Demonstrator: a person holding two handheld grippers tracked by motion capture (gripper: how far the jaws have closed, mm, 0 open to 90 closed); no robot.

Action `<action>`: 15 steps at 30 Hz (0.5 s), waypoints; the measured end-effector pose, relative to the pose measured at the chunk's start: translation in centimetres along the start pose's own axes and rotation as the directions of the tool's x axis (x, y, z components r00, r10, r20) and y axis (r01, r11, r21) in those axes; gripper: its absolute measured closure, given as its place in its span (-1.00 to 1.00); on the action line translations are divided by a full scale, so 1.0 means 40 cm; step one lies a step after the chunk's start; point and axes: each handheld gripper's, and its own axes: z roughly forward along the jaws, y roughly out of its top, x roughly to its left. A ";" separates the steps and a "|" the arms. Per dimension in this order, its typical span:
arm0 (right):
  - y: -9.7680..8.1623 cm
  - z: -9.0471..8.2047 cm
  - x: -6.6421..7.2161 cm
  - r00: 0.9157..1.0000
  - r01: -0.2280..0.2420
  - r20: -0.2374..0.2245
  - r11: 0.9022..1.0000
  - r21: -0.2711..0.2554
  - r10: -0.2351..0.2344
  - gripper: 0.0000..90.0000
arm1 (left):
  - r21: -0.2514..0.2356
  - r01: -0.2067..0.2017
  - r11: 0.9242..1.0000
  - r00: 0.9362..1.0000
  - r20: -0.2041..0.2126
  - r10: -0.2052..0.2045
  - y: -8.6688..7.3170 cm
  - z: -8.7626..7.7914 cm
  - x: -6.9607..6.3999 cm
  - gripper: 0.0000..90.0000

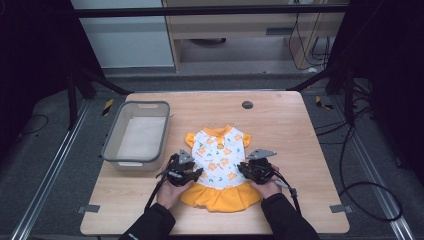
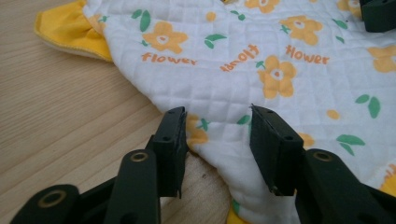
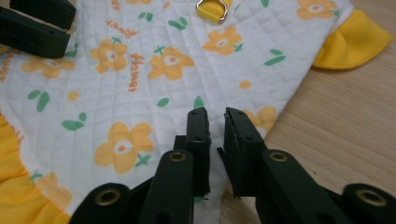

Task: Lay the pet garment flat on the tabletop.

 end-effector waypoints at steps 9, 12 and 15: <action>-0.006 -0.069 -0.023 0.999 -0.031 0.021 0.997 -0.069 0.033 0.00 | -0.109 0.010 0.994 0.999 0.052 -0.004 -0.015 -0.104 0.018 -0.13; -0.012 -0.085 -0.024 0.999 -0.040 0.017 0.997 -0.067 0.041 -0.24 | -0.117 0.010 0.993 0.998 0.056 -0.003 -0.021 -0.120 0.025 -0.21; -0.015 -0.103 -0.027 0.999 -0.045 0.020 0.994 -0.096 0.047 -0.39 | -0.122 -0.002 0.992 0.999 0.049 0.008 -0.032 -0.134 0.028 -0.27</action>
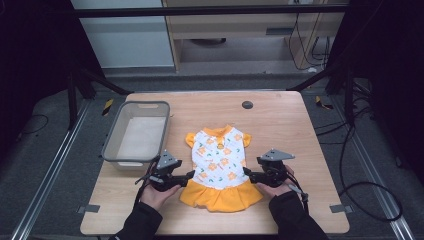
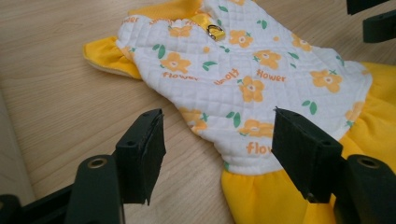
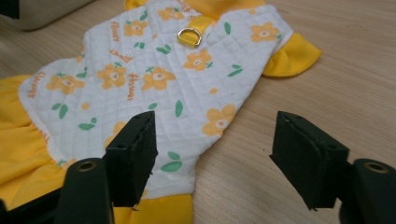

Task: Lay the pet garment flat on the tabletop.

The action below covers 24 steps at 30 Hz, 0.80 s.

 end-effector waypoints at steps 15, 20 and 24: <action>-0.046 -0.086 -0.061 0.995 -0.081 0.057 0.996 -0.044 0.083 -0.62 | -0.025 0.010 1.000 0.999 -0.045 -0.011 -0.076 -0.117 0.041 -0.42; -0.075 -0.110 -0.084 0.990 -0.104 0.091 0.994 -0.036 0.107 -0.62 | -0.021 0.039 0.999 0.997 -0.068 -0.041 -0.108 -0.150 0.067 -0.46; -0.091 -0.121 -0.100 0.988 -0.104 0.112 0.994 -0.026 0.106 -0.63 | -0.011 0.053 0.999 0.995 -0.088 -0.054 -0.133 -0.174 0.090 -0.48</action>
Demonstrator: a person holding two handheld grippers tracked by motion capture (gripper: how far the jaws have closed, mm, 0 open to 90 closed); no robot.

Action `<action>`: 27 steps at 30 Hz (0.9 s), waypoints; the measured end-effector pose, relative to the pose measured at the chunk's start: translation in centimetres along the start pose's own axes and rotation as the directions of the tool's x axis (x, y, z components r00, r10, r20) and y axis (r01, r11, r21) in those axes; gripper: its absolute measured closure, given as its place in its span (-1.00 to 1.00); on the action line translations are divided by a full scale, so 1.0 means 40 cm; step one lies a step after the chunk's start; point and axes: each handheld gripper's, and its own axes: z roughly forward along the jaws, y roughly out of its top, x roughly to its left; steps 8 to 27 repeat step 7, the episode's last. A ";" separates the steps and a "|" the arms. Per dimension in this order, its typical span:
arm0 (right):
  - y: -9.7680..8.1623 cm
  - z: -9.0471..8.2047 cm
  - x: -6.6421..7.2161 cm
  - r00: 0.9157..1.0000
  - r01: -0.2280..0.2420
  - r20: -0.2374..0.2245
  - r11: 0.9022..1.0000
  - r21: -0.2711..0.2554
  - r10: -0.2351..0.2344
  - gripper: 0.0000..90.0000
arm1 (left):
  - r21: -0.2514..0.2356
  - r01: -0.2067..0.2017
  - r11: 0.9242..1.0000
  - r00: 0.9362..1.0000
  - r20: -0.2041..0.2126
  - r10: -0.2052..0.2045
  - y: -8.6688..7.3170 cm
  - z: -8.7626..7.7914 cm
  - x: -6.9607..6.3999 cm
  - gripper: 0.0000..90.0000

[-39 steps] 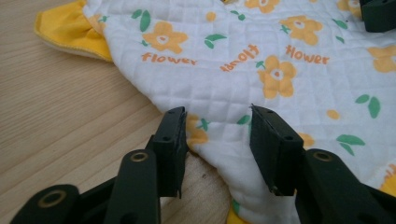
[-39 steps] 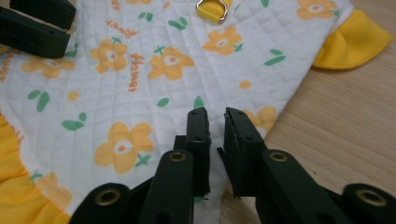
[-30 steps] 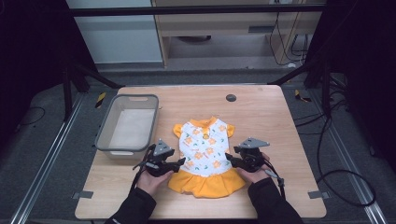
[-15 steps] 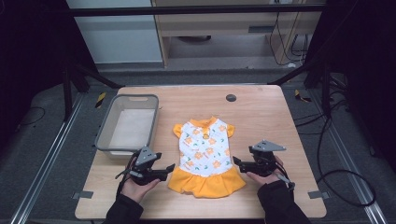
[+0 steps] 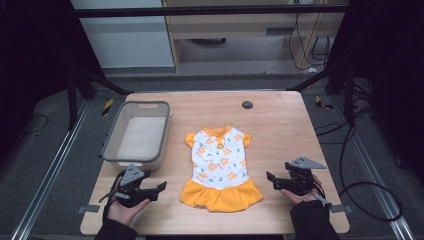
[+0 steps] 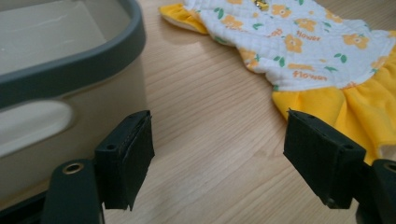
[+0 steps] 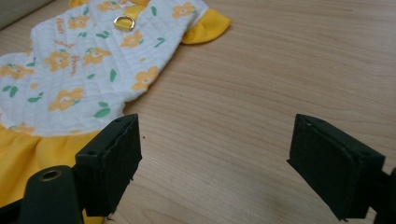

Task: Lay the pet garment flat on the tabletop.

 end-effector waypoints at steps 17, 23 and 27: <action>-0.014 -0.011 -0.027 1.000 -0.009 0.029 1.000 -0.001 0.009 -0.65 | 0.011 0.026 1.000 0.998 -0.055 -0.025 -0.030 -0.024 0.046 -0.50; -0.014 -0.011 -0.027 1.000 -0.009 0.029 1.000 -0.001 0.009 -0.65 | 0.011 0.026 1.000 0.998 -0.055 -0.025 -0.030 -0.024 0.046 -0.50; -0.014 -0.011 -0.027 1.000 -0.009 0.029 1.000 -0.001 0.009 -0.65 | 0.011 0.026 1.000 0.998 -0.055 -0.025 -0.030 -0.024 0.046 -0.50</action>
